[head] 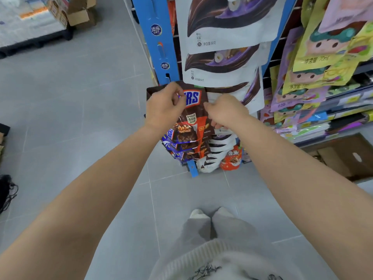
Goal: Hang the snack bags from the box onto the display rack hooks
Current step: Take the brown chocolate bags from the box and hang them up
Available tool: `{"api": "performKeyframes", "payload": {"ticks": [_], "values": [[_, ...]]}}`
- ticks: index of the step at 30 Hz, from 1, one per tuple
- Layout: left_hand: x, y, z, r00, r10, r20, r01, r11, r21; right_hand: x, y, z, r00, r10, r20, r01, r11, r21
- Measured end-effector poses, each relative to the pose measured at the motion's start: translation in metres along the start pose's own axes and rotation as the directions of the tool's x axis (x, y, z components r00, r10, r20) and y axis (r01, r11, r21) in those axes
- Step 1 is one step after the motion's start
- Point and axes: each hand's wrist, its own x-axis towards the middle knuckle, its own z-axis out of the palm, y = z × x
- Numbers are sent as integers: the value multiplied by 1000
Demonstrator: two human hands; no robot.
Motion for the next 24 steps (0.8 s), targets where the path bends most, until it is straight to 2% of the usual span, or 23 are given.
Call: {"api": "performKeyframes", "payload": {"ticks": [2, 5, 8, 10, 17, 24], "values": [[-3, 16, 17, 973, 168, 157, -168, 986, -11, -7, 16, -2, 999, 0, 52, -2, 999, 42], [-10, 46, 50, 872, 325, 365, -342, 939, -18, -19, 55, -10, 989, 50, 143, -60, 996, 66], [-18, 84, 88, 787, 450, 423, -482, 875, -34, -25, 107, -27, 984, 104, 144, -116, 990, 82], [-24, 122, 116, 754, 492, 435, -514, 854, -76, -30, 152, -47, 979, 169, 111, -183, 973, 137], [-26, 247, 236, 683, 413, 602, -431, 894, -124, -55, 329, -111, 938, 346, -10, -339, 925, 169], [-15, 340, 392, 518, 250, 818, -330, 941, -78, -74, 507, -168, 837, 547, 15, -535, 814, 224]]}}
